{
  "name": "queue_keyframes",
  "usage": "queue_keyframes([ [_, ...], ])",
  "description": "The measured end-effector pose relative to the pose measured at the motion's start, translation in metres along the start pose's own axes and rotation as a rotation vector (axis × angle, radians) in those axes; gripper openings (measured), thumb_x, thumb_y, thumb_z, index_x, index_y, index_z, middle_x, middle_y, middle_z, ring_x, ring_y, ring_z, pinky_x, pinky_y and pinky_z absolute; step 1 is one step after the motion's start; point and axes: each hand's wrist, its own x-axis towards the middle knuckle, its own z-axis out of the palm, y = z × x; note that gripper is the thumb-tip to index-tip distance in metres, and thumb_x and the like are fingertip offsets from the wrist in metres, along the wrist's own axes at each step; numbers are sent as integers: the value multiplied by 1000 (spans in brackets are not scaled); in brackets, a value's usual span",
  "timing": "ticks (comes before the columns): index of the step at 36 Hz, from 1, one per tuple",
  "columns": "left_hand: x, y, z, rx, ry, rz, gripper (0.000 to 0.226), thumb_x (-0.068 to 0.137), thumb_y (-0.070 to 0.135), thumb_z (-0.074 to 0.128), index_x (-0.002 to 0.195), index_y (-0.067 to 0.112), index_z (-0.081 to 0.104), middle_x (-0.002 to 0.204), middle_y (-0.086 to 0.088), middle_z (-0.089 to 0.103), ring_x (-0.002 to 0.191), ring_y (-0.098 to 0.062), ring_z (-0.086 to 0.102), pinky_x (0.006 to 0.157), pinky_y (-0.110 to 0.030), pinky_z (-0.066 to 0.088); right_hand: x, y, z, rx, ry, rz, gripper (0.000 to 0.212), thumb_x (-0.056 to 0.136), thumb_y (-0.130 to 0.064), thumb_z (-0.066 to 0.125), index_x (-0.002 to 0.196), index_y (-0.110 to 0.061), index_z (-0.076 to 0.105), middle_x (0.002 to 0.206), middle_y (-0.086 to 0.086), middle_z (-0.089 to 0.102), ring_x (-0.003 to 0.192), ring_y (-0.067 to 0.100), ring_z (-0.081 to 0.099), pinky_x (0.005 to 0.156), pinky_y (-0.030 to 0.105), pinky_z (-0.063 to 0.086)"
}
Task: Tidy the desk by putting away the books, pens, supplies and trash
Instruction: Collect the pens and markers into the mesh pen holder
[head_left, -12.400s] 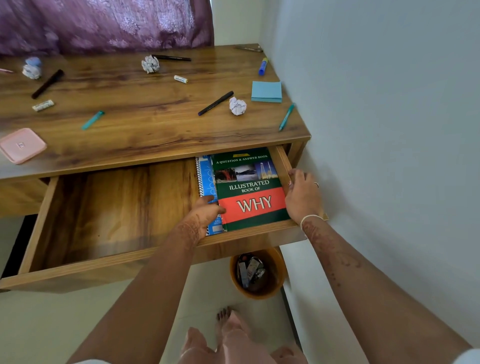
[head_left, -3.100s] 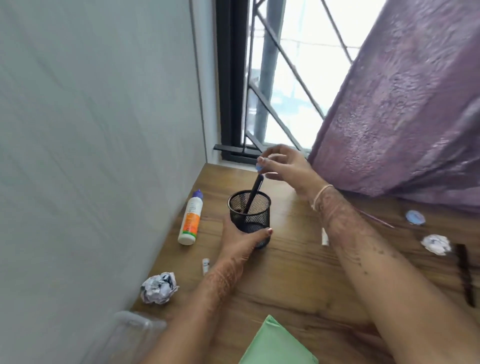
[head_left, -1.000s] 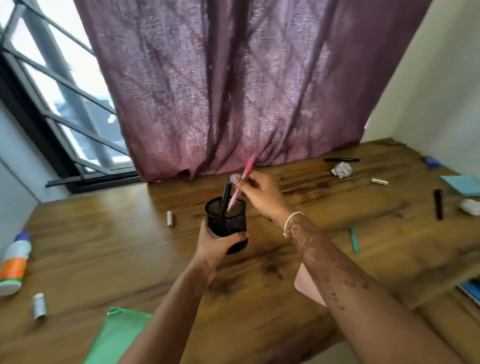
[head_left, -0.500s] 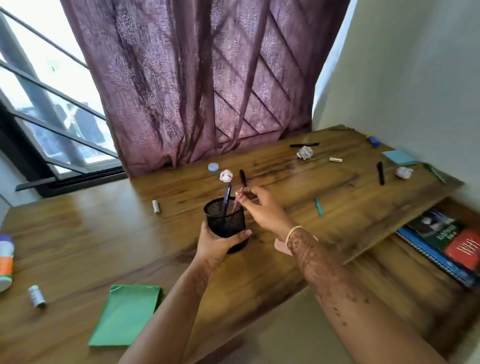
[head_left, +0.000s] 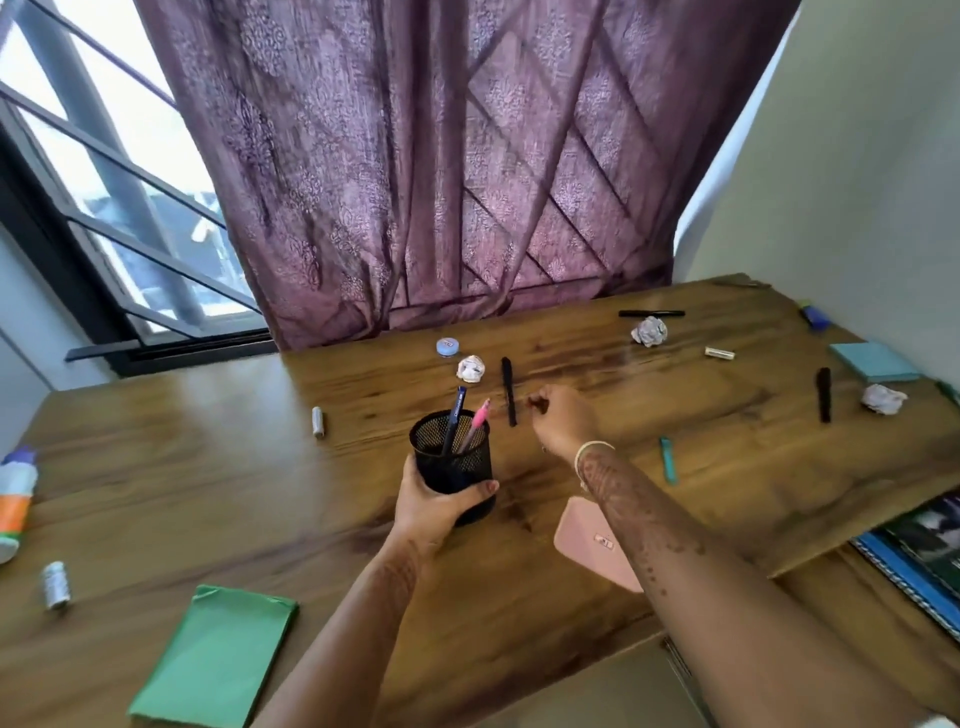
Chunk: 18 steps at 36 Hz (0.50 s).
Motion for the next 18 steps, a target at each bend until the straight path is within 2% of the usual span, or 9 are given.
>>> queue_keyframes([
  [3,5,2,7,-1,10,15,70,56,4,91,105,34,51,112,11,63,101,-2,60,80,-20,50,22,2,6,-94,-46,-64,21,88,-11,60,105,-13,71,107,8,71,103,28,65,86,35,52],
  [6,11,5,13,6,13,28,66,59,2,89,102,34,50,109,12,63,97,3,58,73,-14,49,43,2,14,-171,-91,-120,19,86,-12,63,103,-13,71,104,9,72,100,28,65,85,36,53],
  [9,18,5,17,11,28,29,68,59,1,89,106,32,51,112,9,64,99,2,59,72,-14,50,63,1,24,-216,-109,-142,23,85,-20,66,108,-15,69,107,9,70,102,29,64,85,35,53],
  [13,25,5,19,27,41,40,73,58,1,89,116,25,52,116,6,65,101,2,61,76,-13,52,81,-2,35,-277,-147,-136,44,84,-28,69,124,-14,58,112,11,68,104,31,64,82,35,52],
  [18,27,5,22,24,47,64,72,63,-10,83,123,12,50,112,5,65,86,12,63,71,-7,50,88,-3,40,-316,-158,-105,43,83,-15,65,125,-7,56,115,15,65,106,33,62,80,35,51],
])
